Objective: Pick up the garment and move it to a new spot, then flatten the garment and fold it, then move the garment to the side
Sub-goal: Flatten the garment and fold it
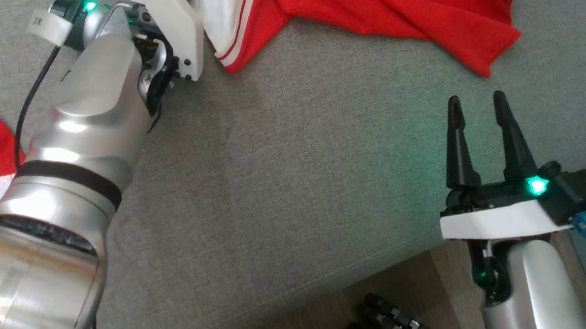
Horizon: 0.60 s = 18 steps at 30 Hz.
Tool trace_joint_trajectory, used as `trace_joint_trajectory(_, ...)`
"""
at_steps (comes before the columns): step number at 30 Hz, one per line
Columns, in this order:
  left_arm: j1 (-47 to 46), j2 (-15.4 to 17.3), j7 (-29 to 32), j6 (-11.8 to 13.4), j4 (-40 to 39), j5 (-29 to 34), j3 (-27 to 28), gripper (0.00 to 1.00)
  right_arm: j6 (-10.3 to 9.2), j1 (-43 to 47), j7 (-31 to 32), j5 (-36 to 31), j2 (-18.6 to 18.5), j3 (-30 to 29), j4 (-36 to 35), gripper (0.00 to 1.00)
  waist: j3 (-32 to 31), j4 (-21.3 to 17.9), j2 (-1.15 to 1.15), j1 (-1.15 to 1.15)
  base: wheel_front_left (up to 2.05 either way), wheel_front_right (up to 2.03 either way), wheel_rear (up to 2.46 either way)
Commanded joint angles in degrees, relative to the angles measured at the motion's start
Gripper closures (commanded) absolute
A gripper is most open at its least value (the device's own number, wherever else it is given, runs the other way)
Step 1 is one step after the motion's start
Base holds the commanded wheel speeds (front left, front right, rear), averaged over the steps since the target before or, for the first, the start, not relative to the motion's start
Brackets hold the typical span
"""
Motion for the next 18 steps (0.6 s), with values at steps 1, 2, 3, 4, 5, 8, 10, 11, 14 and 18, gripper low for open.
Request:
trace_joint_trajectory(1, -1.51, 0.43, -1.11, -0.47, -0.53, -0.57, 0.2, 1.0, 0.37, -1.36, -0.6, 0.51, -0.25, 0.28, -1.53, 0.0, -0.19, 0.27, 0.0, 0.0, 0.0, 0.0, 0.0)
trace_joint_trajectory(2, -1.6, 0.33, -2.13, -0.61, -0.45, -0.75, 0.13, 1.0, 0.37, -1.43, -0.58, 0.43, -0.25, -0.07, -1.44, 0.0, -0.36, 0.5, 0.0, 0.0, 0.0, 0.0, 0.0)
trace_joint_trajectory(3, -1.7, 0.23, -3.34, -0.71, -0.45, -0.99, 0.15, 1.0, 0.37, -1.51, -0.55, 0.28, -0.25, -0.49, -1.29, 0.0, -0.61, 0.81, 0.0, 0.0, 0.0, 0.0, 0.0)
trace_joint_trajectory(4, -1.82, 0.14, -4.77, -0.79, -0.56, -1.25, 0.22, 1.0, 0.37, -1.59, -0.58, 0.09, -0.25, -0.9, -1.15, 0.0, -0.94, 1.19, 0.0, 0.0, 0.0, 0.0, 0.0)
trace_joint_trajectory(5, -1.96, 0.07, -6.36, -0.76, -0.75, -1.54, 0.37, 1.0, 0.37, -1.69, -0.57, -0.06, -0.25, -1.22, -1.0, 0.0, -1.37, 1.59, 0.0, 0.0, 0.0, 0.0, 0.0)
trace_joint_trajectory(8, -2.37, -0.03, -9.87, -0.42, -1.18, -1.91, 0.66, 1.0, 0.37, -1.91, -0.52, -0.35, -0.25, -1.73, -0.75, 0.0, -2.37, 2.56, 0.0, 0.0, 0.0, 0.0, 0.0)
trace_joint_trajectory(10, -2.92, -0.08, -12.73, -0.28, -1.92, -1.99, 0.78, 1.0, 0.37, -2.19, -0.38, -0.73, -0.25, -2.19, -0.49, 0.0, -3.56, 3.64, 0.0, 0.0, 0.0, 0.0, 0.0)
trace_joint_trajectory(11, -3.14, -0.1, -13.7, -0.33, -2.59, -2.13, 0.96, 1.0, 0.37, -2.32, -0.26, -0.96, -0.25, -2.44, -0.37, 0.0, -4.19, 4.2, 0.0, 0.0, 0.0, 0.0, 0.0)
trace_joint_trajectory(14, -3.43, 0.04, -15.08, -0.43, -5.78, -1.84, 1.26, 1.0, 0.37, -2.53, 0.29, -1.6, -0.25, -3.31, -0.15, 0.0, -6.14, 6.03, 0.0, 0.0, 0.0, 0.0, 0.0)
trace_joint_trajectory(18, -1.77, 0.58, -15.26, -0.14, -15.52, -1.06, 3.21, 1.0, 0.37, -2.39, 1.24, -2.53, -0.25, -4.79, -0.02, 0.0, -8.42, 8.59, 0.0, 0.0, 0.0, 0.0, 0.0)
